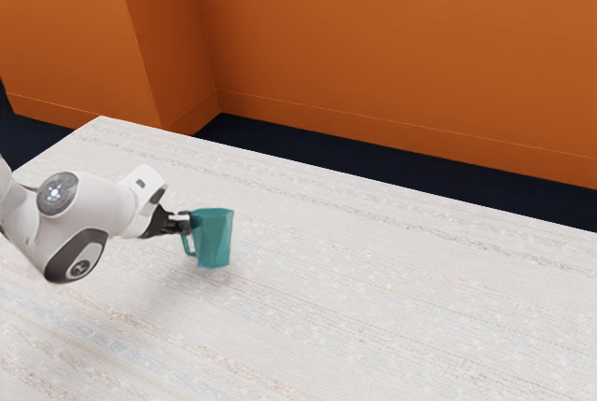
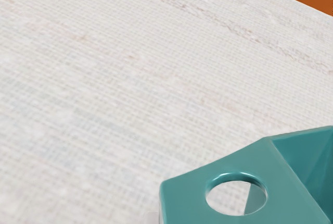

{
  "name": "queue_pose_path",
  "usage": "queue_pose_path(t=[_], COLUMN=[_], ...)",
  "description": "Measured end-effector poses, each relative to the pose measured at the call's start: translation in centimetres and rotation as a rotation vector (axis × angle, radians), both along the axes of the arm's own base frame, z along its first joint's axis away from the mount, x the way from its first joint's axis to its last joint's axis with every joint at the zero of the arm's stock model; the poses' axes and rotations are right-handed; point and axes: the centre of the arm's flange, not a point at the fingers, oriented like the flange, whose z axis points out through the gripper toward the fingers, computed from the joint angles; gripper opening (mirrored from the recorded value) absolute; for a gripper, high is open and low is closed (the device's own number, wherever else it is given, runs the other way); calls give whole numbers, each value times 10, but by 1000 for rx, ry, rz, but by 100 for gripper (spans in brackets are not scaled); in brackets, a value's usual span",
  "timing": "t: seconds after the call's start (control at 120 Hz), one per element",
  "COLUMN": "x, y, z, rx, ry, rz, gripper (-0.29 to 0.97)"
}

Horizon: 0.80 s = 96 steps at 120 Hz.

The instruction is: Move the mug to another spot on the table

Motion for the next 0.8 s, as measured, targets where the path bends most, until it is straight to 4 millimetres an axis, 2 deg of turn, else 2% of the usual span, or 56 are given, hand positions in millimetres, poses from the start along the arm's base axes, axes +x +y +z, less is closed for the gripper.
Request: queue_pose_path(t=[0.267,0.8], x=[11,17], y=[9,16], z=[-9,-21], rx=[1,6], ry=[0,14], rz=[-3,-12], gripper=[-11,-11])
